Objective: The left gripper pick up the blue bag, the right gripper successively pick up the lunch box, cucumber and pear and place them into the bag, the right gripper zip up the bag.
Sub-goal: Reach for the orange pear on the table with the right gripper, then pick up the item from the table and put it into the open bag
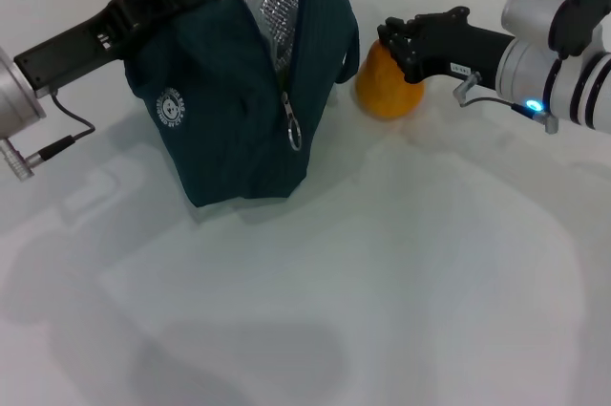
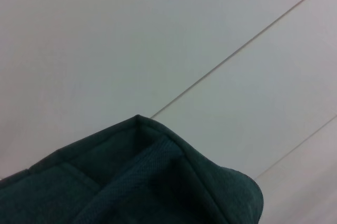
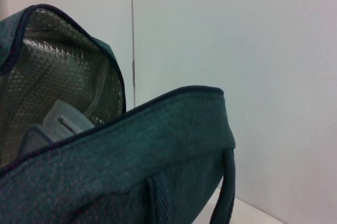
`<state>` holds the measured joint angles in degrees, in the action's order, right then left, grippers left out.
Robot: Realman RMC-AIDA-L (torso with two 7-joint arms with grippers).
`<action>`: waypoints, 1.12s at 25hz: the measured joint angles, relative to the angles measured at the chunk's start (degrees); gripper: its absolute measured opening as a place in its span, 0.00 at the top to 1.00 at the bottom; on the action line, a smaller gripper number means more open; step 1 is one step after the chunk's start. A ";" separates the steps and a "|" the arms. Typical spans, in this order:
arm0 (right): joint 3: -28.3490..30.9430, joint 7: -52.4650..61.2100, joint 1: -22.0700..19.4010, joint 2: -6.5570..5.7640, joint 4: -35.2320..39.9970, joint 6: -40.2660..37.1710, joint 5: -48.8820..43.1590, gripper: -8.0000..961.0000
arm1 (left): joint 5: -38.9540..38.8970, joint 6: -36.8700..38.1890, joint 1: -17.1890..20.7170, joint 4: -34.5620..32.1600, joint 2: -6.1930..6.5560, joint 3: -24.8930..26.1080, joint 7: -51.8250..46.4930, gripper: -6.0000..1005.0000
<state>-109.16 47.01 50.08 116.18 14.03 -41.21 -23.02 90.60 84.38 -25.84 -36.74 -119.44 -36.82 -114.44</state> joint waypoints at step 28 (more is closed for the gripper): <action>2.54 -6.08 -6.38 -0.20 7.81 0.13 1.28 0.95 | -0.61 1.61 0.33 -0.54 0.19 0.35 0.20 0.96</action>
<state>-106.62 40.93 43.69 115.98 21.85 -41.09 -21.74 89.99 85.98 -25.51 -37.27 -119.25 -36.48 -114.24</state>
